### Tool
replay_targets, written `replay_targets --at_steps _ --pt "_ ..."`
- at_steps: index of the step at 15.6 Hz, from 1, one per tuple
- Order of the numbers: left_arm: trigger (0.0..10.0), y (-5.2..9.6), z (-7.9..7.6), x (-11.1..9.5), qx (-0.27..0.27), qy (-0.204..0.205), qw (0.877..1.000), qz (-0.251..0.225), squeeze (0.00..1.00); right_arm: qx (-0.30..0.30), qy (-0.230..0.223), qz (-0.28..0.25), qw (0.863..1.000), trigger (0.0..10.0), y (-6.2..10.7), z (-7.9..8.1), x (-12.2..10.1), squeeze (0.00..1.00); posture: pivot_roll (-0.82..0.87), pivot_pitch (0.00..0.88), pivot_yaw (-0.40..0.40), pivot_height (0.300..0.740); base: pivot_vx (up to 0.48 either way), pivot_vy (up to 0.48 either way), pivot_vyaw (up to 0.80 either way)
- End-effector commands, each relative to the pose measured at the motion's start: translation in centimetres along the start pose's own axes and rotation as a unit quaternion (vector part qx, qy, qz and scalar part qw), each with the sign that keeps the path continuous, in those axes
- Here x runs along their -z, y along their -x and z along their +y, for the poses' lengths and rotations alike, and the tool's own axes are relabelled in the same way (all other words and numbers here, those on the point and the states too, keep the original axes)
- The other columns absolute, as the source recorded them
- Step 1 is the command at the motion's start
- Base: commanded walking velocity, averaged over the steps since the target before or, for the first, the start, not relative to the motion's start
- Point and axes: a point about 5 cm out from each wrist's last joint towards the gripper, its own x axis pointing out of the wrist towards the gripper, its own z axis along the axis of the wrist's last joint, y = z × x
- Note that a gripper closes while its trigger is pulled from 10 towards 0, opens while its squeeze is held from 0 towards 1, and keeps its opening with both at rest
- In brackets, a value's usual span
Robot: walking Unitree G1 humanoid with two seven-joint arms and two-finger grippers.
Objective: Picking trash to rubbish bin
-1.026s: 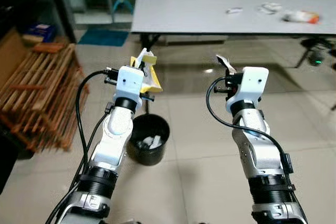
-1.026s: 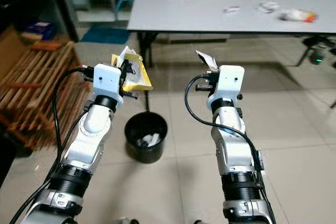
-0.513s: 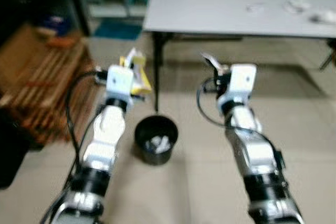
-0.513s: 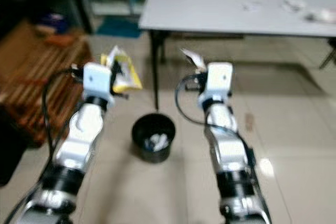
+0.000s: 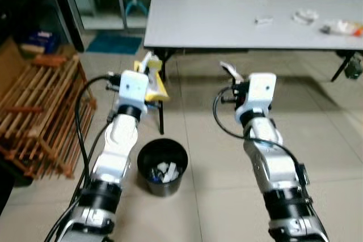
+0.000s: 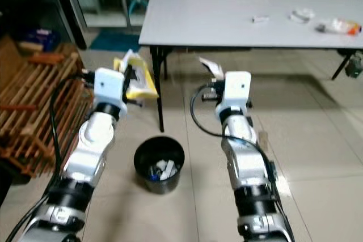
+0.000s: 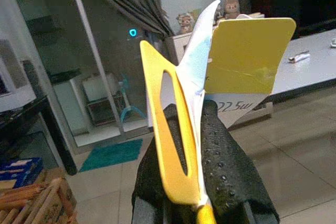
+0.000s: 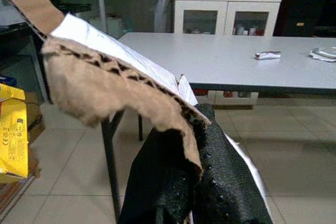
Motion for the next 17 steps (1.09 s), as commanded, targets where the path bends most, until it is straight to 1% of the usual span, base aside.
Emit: replay_targets --at_steps 1,17 --pt "10.0 -0.2 -0.89 -0.62 0.013 0.004 1.0 -0.011 0.0 0.018 0.001 -0.003 1.0 10.0 0.02 -1.19 -0.27 0.0 -0.03 0.033 -0.003 0.74 0.39 0.0 0.0" --pt "10.0 -0.21 -0.69 -0.58 0.013 0.001 1.0 -0.009 0.0 0.018 0.004 0.008 1.0 10.0 0.05 -1.06 0.03 0.0 -0.02 0.042 -0.002 0.74 0.39 0.0 0.0"
